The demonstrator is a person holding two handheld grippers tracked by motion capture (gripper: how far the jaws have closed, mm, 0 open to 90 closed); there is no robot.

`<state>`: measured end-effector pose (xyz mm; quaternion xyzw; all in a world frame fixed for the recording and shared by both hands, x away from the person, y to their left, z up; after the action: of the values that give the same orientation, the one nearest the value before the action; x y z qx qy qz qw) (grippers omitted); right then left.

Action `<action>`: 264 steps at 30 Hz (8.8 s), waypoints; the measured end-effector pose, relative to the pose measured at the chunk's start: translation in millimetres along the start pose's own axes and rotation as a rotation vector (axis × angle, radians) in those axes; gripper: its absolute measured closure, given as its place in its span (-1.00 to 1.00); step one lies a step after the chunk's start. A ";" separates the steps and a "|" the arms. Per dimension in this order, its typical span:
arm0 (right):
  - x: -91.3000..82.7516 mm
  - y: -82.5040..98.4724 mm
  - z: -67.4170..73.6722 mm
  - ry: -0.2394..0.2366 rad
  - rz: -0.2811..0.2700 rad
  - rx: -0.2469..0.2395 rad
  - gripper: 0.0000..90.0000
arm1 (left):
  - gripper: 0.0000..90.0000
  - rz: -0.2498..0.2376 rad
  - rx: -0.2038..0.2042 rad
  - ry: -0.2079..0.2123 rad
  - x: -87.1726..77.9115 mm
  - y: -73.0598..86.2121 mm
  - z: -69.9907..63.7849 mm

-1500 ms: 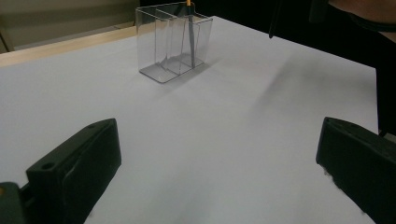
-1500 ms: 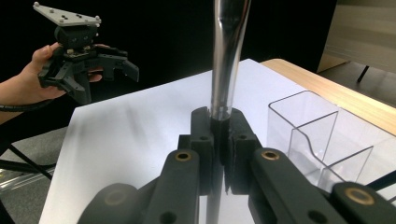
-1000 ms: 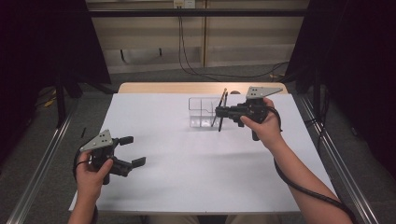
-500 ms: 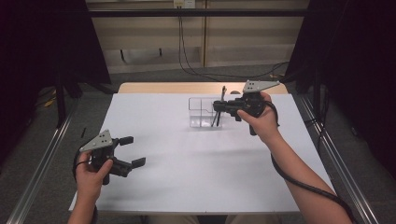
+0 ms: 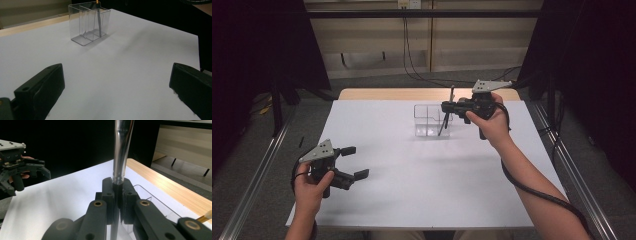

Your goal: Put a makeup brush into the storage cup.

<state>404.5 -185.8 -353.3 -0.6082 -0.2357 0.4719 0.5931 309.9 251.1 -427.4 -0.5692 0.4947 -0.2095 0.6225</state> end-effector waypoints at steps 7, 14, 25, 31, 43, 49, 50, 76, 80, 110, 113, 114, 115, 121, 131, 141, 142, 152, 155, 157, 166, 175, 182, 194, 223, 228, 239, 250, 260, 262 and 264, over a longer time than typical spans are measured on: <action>1.6 -2.8 -6.5 0.024 0.000 0.004 0.87 | -1.00 -0.001 0.001 0.003 0.0 -0.3 -0.8; 4.6 -5.2 -11.3 0.043 0.005 0.001 0.87 | -1.00 0.002 0.001 0.007 0.5 0.2 -0.3; 7.8 -10.5 -20.2 0.074 0.001 0.008 0.87 | -1.00 0.004 0.003 0.006 1.0 -0.1 0.1; 10.2 -10.9 -24.9 0.087 -0.002 0.019 0.87 | -1.00 0.003 0.003 0.008 1.2 -0.3 -0.4; 16.8 -10.7 -32.1 0.133 0.000 0.017 0.87 | -1.00 -0.002 0.006 0.008 0.0 -0.7 -0.7; 19.4 -7.0 -38.0 0.159 0.000 0.022 0.87 | -1.00 -0.003 0.009 0.009 0.2 -0.3 -1.3; 20.1 -5.8 -38.7 0.164 0.004 0.023 0.87 | -1.00 -0.008 -0.003 0.009 0.3 -0.1 -1.9; 27.5 23.0 -52.0 0.229 0.022 0.029 0.87 | -1.00 -0.006 0.006 0.006 -1.1 -0.9 -2.8; 27.9 24.7 -52.0 0.227 0.023 0.029 0.87 | -1.00 -0.003 0.007 0.006 -0.7 -0.7 -2.8; 36.7 37.1 -51.6 0.214 0.041 0.042 0.87 | -1.00 -0.001 0.008 -0.003 -4.3 1.3 -4.6; 37.7 38.5 -51.5 0.213 0.044 0.043 0.87 | -1.00 0.000 0.007 -0.003 -4.8 1.4 -5.2; 38.0 39.0 -51.3 0.212 0.045 0.044 0.87 | -1.00 -0.002 0.008 -0.002 -4.7 1.5 -5.3; 38.3 39.6 -51.1 0.212 0.046 0.043 0.87 | -1.00 -0.002 0.009 -0.004 -4.5 1.6 -5.3; 38.8 44.6 -51.5 0.214 0.056 0.049 0.87 | -1.00 -0.002 0.009 -0.003 -4.7 1.2 -5.1; 34.4 44.2 -51.4 0.217 0.050 0.053 0.87 | -1.00 -0.002 0.012 0.004 -0.8 -0.1 -5.1; 28.9 44.6 -51.0 0.198 0.024 0.092 0.63 | -1.00 0.004 0.018 0.008 0.9 -0.5 -5.4; 28.4 44.5 -50.5 0.193 0.007 0.105 0.45 | -1.00 0.003 0.015 0.009 1.3 -0.3 -5.7; 23.0 39.0 -42.5 0.183 -0.032 0.070 -0.44 | -1.00 0.010 0.027 0.016 6.5 -2.2 -4.2; 20.3 38.4 -40.8 0.173 -0.038 0.071 -0.54 | -1.00 0.013 0.029 0.020 8.8 -3.0 -4.6; 18.1 38.7 -40.0 0.179 -0.041 0.068 -0.58 | -1.00 0.012 0.031 0.024 10.0 -3.7 -4.5; 11.8 40.9 -36.5 0.179 -0.036 0.061 -0.71 | -1.00 0.012 0.035 0.029 11.1 -3.8 -5.1; 6.6 38.7 -27.3 0.161 -0.041 0.041 -0.77 | -1.00 0.017 0.035 0.030 12.7 -3.8 -4.8; 3.9 41.3 -20.9 0.151 -0.043 0.038 -0.80 | -1.00 0.005 0.030 0.028 8.4 -2.9 -5.0; -13.7 49.7 -14.5 0.146 -0.038 0.040 -0.83 | -1.00 0.009 0.032 0.027 9.3 -2.5 -5.4; -51.2 74.2 5.4 0.118 -0.024 0.014 -0.85 | -1.00 0.006 0.029 0.023 7.9 -1.8 -6.7; -55.0 75.5 8.9 0.115 -0.023 0.007 -0.85 | -1.00 0.004 0.030 0.024 7.3 -2.1 -6.4; -65.5 80.5 13.6 0.107 -0.020 0.005 -0.85 | -1.00 0.004 0.027 0.023 7.2 -2.2 -7.5; -78.0 88.9 16.0 0.117 -0.017 0.013 -0.85 | -1.00 0.001 0.033 0.021 6.8 -2.2 -8.2; -89.6 98.9 17.5 0.126 -0.020 0.026 -0.85 | -1.00 0.006 0.033 0.021 6.8 -2.0 -8.5; -92.0 100.3 18.0 0.129 -0.020 0.028 -0.85 | -1.00 0.006 0.035 0.022 6.8 -2.0 -8.8; -94.0 101.7 18.5 0.130 -0.020 0.028 -0.85 | -1.00 0.007 0.037 0.020 6.8 -2.2 -8.7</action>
<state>319.2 -275.0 -418.9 -0.6268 -0.1961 0.4287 0.6204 305.9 240.5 -426.8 -0.5537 0.4989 -0.2220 0.6287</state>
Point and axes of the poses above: each handheld gripper's, and its own axes: x roughly forward along the jaws, y roughly out of its underside, z roughly to its left, the point moved 1 cm from there along x, roughly forward along the jaws, and after that the axes turned 2 degrees about -y, right-handed, at the moved point
